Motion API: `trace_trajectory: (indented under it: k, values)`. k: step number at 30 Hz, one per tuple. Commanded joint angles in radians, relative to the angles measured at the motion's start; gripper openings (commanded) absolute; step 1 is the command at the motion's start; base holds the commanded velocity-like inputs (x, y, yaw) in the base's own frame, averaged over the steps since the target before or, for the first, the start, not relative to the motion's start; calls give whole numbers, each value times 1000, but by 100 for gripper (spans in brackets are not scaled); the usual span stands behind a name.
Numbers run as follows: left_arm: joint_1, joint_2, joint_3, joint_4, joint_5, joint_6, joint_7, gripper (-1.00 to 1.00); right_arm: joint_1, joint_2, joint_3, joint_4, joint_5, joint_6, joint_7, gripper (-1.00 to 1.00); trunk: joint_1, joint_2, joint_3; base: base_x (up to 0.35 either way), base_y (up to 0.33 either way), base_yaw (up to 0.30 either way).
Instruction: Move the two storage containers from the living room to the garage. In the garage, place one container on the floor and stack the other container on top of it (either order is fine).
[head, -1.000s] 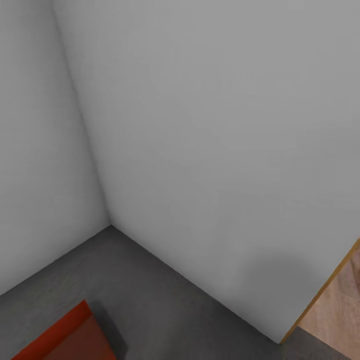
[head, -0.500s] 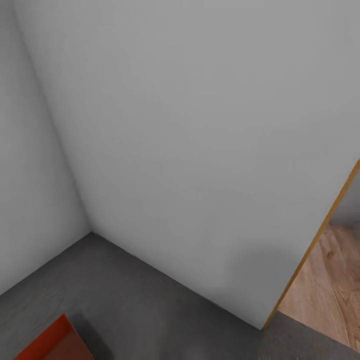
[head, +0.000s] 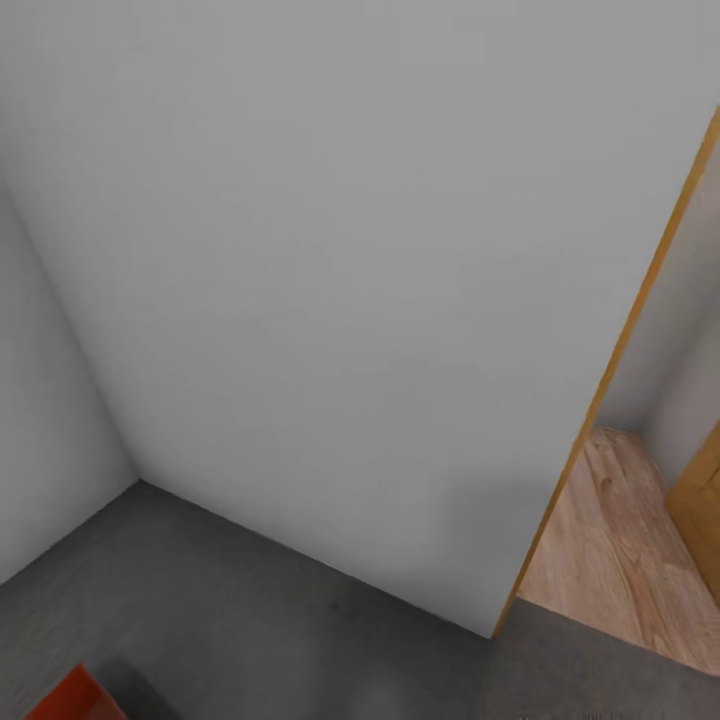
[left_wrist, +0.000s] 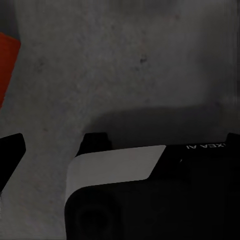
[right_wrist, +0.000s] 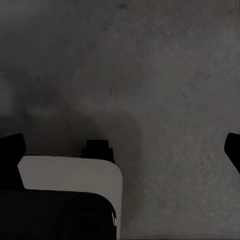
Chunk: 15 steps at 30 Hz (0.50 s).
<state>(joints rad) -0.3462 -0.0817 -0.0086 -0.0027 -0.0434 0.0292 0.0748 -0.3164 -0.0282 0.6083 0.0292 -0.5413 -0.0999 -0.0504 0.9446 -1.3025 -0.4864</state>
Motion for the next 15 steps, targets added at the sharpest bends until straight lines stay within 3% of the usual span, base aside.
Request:
trace_trajectory:
  k: [1,15]
  values:
    - [0,0,-1,0,-4,3,4,100,-1,1,8,3,-8,-5,3,100,0,-1,-1,0,0,-255]
    - [0,0,-1,0,-6,2,3,100,-1,2,8,3,-8,-4,5,100,0,-1,-1,0,0,-255]
